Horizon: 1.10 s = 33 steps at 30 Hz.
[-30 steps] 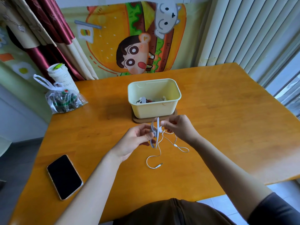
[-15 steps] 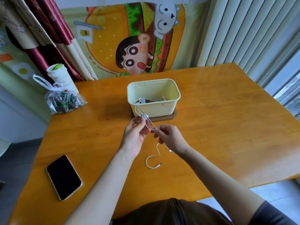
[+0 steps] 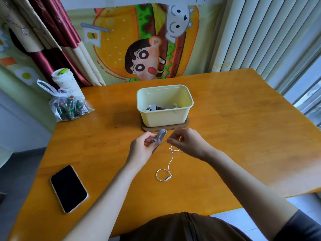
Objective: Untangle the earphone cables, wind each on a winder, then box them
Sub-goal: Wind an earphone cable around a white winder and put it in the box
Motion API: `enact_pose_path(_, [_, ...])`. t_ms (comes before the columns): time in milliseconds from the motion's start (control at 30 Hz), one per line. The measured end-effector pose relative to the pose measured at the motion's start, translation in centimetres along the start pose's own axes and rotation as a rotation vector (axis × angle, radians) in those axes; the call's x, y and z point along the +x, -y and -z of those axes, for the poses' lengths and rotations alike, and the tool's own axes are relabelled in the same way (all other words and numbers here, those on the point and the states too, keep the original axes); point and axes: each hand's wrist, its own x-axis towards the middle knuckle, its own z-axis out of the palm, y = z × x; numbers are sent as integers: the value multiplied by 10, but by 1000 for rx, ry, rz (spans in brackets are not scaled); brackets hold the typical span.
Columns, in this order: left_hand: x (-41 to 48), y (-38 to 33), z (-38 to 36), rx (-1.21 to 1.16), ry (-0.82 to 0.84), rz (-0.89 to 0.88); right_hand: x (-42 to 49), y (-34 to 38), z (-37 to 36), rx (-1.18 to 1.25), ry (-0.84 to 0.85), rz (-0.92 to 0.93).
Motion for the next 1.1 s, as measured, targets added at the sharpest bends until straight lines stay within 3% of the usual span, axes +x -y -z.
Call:
enact_pose_path(133, [-8, -4, 3, -85, 129, 48, 6, -6, 12, -61, -50, 41])
enact_pose_path(333, [-10, -21, 5, -307, 292, 94, 15, -16, 14, 49, -133, 1])
enact_pose_path(500, [-10, -32, 6, -564, 357, 129, 13, -22, 6, 164, -68, -73])
enact_pose_path(633, [-4, -39, 4, -826, 244, 140, 5, -15, -6, 457, -37, -160])
enact_pose_path(800, [-1, -42, -3, -1031, 111, 254, 1, -4, -17, 570, 4, -218])
enact_pose_path(967, [2, -35, -8, -1081, -57, 318, 0, 2, -24, 502, 13, -234])
enact_pose_path(1100, [2, -30, -9, -985, -139, 312, -5, 3, -29, 382, -19, -174])
